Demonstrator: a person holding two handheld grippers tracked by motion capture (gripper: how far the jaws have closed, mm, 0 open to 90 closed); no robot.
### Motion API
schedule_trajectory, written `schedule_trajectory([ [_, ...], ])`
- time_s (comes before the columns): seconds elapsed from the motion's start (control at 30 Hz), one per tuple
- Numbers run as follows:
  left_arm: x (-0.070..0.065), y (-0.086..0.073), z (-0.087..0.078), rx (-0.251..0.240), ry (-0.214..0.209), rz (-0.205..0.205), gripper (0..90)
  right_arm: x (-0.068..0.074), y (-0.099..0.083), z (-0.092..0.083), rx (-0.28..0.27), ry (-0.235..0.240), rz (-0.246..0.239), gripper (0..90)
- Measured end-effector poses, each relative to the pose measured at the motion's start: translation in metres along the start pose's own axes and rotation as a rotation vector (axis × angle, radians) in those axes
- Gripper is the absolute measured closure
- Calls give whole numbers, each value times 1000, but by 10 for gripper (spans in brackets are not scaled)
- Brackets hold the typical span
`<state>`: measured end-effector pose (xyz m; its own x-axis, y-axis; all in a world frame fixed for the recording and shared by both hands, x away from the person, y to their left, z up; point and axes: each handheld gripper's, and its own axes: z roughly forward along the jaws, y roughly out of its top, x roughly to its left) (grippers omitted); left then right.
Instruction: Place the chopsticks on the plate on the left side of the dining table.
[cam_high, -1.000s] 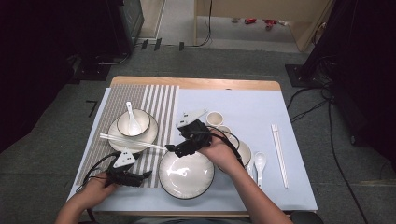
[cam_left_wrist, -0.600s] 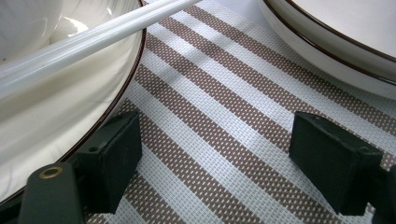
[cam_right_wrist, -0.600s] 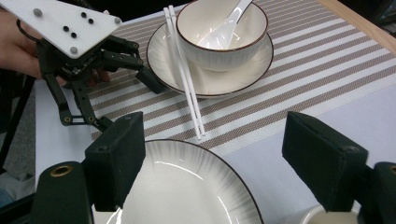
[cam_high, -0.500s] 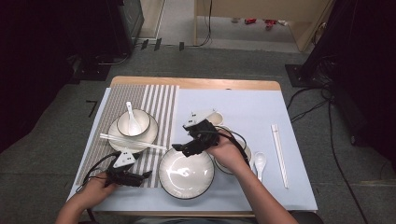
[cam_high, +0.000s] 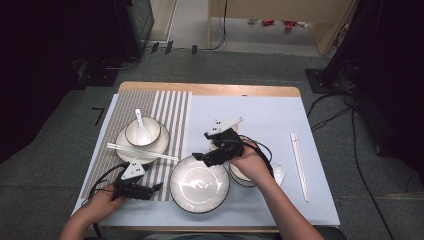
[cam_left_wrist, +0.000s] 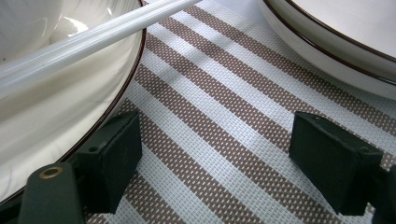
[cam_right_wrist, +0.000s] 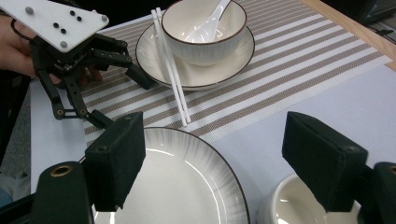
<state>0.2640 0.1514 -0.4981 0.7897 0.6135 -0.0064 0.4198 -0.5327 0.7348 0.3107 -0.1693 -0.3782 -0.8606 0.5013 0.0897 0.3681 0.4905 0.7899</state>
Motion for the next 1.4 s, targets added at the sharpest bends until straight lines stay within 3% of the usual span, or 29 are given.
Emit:
schedule_trajectory([
  [1.4,0,0,0,1,0,1,175,-30,-39,-45,-24,-57,66,220],
])
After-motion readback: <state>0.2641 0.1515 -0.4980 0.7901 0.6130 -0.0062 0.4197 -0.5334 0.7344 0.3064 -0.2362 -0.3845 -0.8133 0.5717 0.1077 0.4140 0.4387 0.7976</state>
